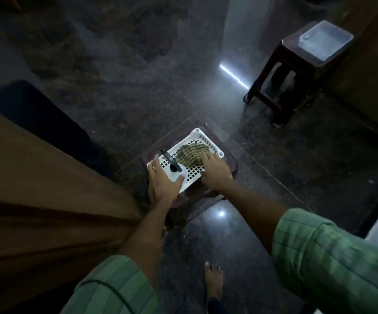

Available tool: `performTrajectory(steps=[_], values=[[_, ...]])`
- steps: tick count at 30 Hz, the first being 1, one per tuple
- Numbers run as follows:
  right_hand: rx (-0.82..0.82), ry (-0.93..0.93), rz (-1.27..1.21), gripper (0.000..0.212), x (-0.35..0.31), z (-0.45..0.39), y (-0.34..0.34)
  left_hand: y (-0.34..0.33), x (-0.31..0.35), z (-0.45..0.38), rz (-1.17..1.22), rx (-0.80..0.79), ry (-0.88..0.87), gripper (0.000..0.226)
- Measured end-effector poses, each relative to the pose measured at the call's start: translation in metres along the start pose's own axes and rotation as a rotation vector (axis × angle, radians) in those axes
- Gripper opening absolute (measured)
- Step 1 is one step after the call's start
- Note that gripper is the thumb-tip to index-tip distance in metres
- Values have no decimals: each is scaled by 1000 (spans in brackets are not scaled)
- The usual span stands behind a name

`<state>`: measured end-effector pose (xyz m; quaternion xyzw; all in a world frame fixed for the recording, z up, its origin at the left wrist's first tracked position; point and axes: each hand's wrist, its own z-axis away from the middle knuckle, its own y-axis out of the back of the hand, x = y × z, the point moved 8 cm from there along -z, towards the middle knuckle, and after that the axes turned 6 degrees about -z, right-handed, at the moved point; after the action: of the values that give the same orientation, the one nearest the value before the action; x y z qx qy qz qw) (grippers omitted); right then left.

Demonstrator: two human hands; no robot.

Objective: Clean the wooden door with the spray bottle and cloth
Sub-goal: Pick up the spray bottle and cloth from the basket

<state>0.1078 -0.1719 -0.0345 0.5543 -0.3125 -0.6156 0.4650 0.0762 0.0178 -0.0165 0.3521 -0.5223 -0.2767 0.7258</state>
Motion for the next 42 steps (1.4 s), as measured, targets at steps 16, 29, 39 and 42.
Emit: performTrajectory(steps=[16, 29, 39, 42], values=[[53, 60, 70, 48, 13, -89, -59, -22, -9, -22, -55, 233, -39, 44], [49, -359, -707, 53, -37, 173, -50, 76, -29, 181, 121, 187, -79, 62], [-61, -289, -892, 40, -223, 378, -138, 199, -198, 375, 410, 189, -27, 35], [-90, -230, -883, 36, -303, 415, -140, 237, -265, 421, 482, 216, 41, 21]])
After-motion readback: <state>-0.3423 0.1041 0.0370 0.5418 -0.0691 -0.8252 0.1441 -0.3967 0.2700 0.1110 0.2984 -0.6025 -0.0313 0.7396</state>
